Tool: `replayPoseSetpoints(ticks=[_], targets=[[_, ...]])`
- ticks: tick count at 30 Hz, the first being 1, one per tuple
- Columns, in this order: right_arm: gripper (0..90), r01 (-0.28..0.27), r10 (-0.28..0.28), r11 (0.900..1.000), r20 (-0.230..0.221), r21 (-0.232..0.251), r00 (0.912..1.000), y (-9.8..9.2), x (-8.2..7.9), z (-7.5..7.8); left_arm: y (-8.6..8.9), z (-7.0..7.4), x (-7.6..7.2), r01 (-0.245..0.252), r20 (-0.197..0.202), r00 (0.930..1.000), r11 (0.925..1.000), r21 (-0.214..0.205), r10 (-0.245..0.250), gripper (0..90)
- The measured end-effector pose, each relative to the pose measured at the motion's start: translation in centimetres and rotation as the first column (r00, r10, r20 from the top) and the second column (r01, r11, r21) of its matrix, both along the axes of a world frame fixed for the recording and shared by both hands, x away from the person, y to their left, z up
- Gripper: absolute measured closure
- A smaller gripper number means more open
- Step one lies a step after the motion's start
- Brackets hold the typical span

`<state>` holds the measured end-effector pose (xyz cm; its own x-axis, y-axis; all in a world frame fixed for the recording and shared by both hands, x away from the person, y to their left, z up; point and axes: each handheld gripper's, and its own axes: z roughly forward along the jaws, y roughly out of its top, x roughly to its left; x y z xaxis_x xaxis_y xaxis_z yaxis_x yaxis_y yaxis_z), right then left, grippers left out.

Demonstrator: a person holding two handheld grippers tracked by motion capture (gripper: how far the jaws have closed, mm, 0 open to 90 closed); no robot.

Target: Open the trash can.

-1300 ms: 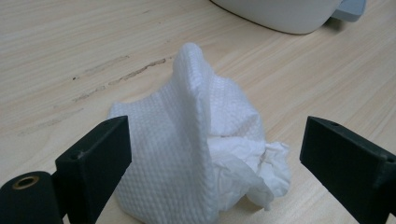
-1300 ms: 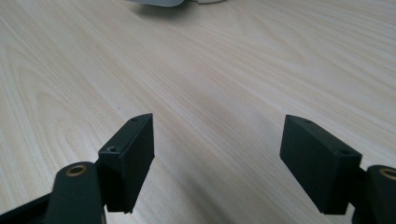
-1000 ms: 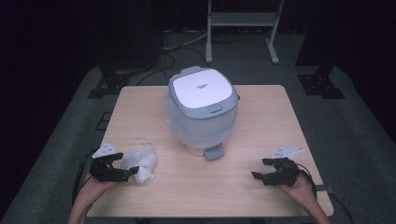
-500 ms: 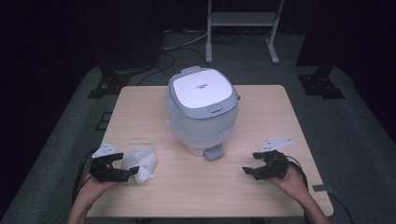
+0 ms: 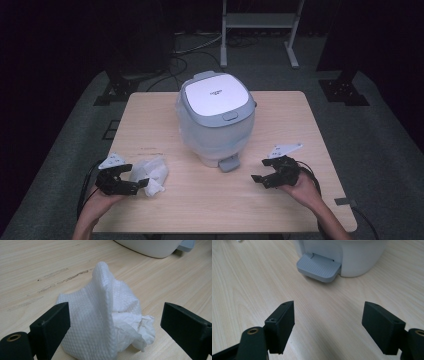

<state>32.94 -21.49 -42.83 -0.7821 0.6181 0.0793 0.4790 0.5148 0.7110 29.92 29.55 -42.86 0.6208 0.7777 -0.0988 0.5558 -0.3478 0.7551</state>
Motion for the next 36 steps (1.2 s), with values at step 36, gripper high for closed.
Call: replayPoseSetpoints(ticks=[36], targets=[[25.9, -0.091, 0.091, 0.9957, 0.004, -0.016, 0.9958, 4.7, 2.4, 0.8, 0.2, 0.2, 0.0, 0.003, 0.0, 1.0, 1.0, -0.008, -0.003, 8.1]])
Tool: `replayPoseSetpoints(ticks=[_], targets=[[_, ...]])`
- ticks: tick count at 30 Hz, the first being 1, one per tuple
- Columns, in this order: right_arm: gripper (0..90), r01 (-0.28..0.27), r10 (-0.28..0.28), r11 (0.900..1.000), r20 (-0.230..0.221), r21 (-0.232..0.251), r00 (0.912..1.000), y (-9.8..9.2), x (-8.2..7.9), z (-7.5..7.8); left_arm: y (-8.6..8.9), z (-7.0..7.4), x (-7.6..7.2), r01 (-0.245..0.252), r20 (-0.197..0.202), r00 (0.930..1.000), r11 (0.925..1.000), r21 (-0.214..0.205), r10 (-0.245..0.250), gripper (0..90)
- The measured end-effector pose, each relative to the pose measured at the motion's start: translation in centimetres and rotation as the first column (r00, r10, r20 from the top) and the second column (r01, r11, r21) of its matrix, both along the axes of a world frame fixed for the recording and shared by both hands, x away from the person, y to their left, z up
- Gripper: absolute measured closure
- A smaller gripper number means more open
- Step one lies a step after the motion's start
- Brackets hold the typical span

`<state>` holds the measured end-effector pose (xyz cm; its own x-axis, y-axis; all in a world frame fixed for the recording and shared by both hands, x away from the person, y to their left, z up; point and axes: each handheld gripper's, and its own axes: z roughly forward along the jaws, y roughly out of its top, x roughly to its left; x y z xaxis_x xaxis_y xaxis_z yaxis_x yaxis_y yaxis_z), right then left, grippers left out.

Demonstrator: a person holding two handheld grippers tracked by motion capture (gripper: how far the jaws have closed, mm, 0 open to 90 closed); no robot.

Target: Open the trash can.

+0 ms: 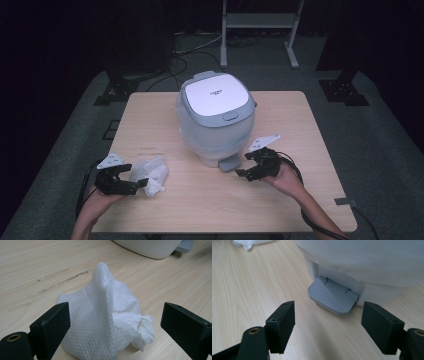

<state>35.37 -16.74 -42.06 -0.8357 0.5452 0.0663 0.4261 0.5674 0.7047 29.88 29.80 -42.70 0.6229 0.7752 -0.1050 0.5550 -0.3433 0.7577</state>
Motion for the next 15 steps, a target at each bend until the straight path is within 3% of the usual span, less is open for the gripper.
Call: replayPoseSetpoints(ticks=[10, 15], targets=[[30.0, -0.014, 0.014, 0.9999, 0.005, 0.0, 0.9999, 0.8, 0.5, 0.0, -0.1, -0.1, 0.1, 0.005, -0.002, 1.0, 1.0, -0.001, -0.005, 8.1], [37.5, -0.025, 0.025, 0.9997, 0.015, -0.006, 0.9996, 1.4, 0.7, -0.1, 0.0, -0.1, 0.1, 0.004, -0.002, 1.0, 1.0, 0.001, -0.004, 8.1]])
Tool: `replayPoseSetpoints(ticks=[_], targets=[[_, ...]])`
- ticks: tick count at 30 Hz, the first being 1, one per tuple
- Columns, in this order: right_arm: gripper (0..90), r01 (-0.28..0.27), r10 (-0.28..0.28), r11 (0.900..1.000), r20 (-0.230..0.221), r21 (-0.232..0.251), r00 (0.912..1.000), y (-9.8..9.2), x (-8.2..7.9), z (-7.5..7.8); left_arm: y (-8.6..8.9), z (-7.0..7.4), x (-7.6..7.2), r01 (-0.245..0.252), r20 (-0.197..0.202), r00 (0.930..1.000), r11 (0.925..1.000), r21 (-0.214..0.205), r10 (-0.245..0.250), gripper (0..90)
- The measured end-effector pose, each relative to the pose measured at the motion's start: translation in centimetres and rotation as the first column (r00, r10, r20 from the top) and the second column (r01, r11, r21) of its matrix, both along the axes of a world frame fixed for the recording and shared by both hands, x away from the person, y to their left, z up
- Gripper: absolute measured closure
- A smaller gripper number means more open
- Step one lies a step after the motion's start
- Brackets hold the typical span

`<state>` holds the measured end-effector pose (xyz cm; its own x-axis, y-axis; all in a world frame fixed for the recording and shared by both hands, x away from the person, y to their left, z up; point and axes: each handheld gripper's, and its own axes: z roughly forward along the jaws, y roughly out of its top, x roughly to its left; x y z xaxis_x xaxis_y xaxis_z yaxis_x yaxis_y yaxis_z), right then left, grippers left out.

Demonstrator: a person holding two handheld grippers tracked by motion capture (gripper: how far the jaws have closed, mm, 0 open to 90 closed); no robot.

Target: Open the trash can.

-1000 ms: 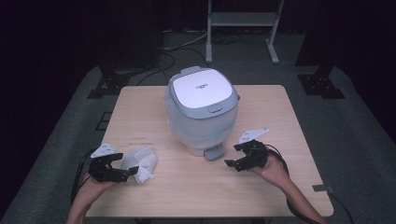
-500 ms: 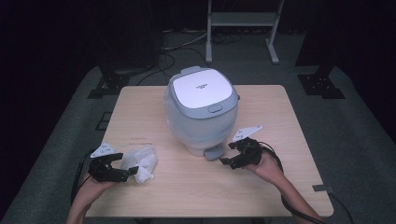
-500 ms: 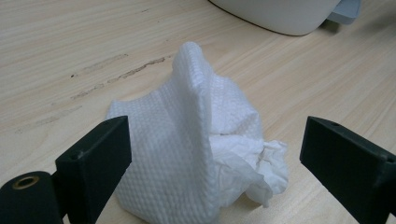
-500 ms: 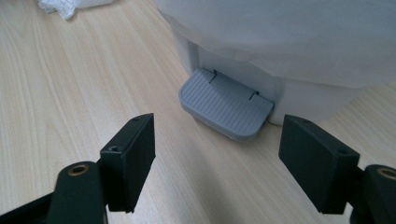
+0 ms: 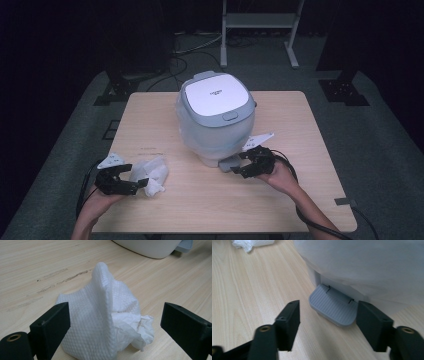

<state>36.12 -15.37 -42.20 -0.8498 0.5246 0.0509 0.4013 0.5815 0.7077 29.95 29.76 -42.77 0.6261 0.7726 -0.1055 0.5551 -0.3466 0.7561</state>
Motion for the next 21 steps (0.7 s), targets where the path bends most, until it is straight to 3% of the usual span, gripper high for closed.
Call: replayPoseSetpoints(ticks=[14, 21], targets=[[61.8, -0.012, 0.012, 0.9994, -0.004, -0.031, 0.9999, 1.3, 1.1, -0.6, 0.0, 0.0, 0.0, -0.002, -0.006, 1.0, 1.0, -0.003, 0.002, 8.1], [64.7, 0.01, -0.01, 0.9985, 0.003, -0.053, 0.9999, 1.7, 1.6, -1.2, 0.1, -0.1, 0.0, -0.007, -0.01, 0.9999, 1.0, -0.002, 0.007, 8.2]])
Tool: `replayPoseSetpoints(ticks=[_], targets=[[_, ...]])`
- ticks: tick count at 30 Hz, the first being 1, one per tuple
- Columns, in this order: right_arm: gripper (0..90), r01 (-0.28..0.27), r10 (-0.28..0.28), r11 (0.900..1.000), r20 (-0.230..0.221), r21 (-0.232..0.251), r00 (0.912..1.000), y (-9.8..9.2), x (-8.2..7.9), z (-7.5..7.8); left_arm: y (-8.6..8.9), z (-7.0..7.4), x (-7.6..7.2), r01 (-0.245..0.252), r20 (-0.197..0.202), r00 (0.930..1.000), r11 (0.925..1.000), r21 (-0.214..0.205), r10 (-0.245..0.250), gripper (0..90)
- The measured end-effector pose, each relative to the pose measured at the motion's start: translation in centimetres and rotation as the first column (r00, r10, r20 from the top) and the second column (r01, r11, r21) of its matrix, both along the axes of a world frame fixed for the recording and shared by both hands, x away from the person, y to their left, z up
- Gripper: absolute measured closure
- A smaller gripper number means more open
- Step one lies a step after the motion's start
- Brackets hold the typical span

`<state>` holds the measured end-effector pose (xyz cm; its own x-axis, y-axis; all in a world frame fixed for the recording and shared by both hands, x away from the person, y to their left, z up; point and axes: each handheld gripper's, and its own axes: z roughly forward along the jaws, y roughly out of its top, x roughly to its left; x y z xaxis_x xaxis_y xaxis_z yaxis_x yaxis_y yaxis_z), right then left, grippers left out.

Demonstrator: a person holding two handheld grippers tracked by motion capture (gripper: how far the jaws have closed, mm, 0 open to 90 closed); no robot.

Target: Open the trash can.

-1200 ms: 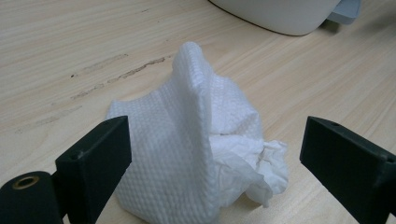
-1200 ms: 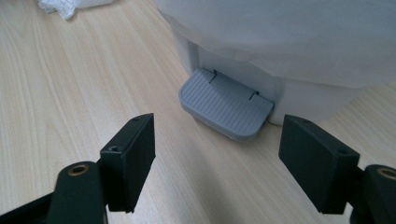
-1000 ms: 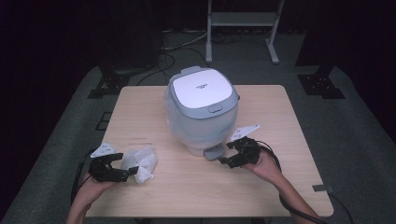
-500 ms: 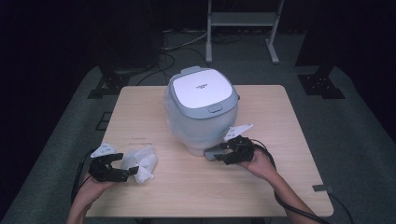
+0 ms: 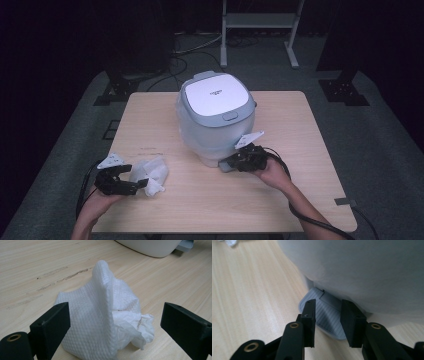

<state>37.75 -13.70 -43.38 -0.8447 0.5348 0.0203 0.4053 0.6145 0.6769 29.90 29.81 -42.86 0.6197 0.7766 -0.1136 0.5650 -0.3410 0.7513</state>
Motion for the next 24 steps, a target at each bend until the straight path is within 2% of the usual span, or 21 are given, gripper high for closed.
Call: replayPoseSetpoints(ticks=[7, 16, 24], targets=[[74.5, 0.007, -0.007, 1.0, 0.011, -0.003, 0.9999, 0.4, 0.3, -0.7, -0.1, -0.1, 0.0, 0.004, -0.005, 1.0, 1.0, 0.001, -0.004, 8.2], [76.1, 0.022, -0.022, 0.9997, 0.025, -0.009, 0.9994, 0.5, 0.0, -0.9, -0.2, 0.0, 0.1, 0.009, -0.008, 0.9999, 1.0, 0.002, -0.009, 8.2], [76.5, 0.047, -0.048, 0.9986, 0.041, 0.025, 0.998, 0.3, -0.4, -1.5, -0.6, 0.0, 0.1, 0.019, -0.015, 0.9997, 0.9998, 0.007, -0.019, 8.2]])
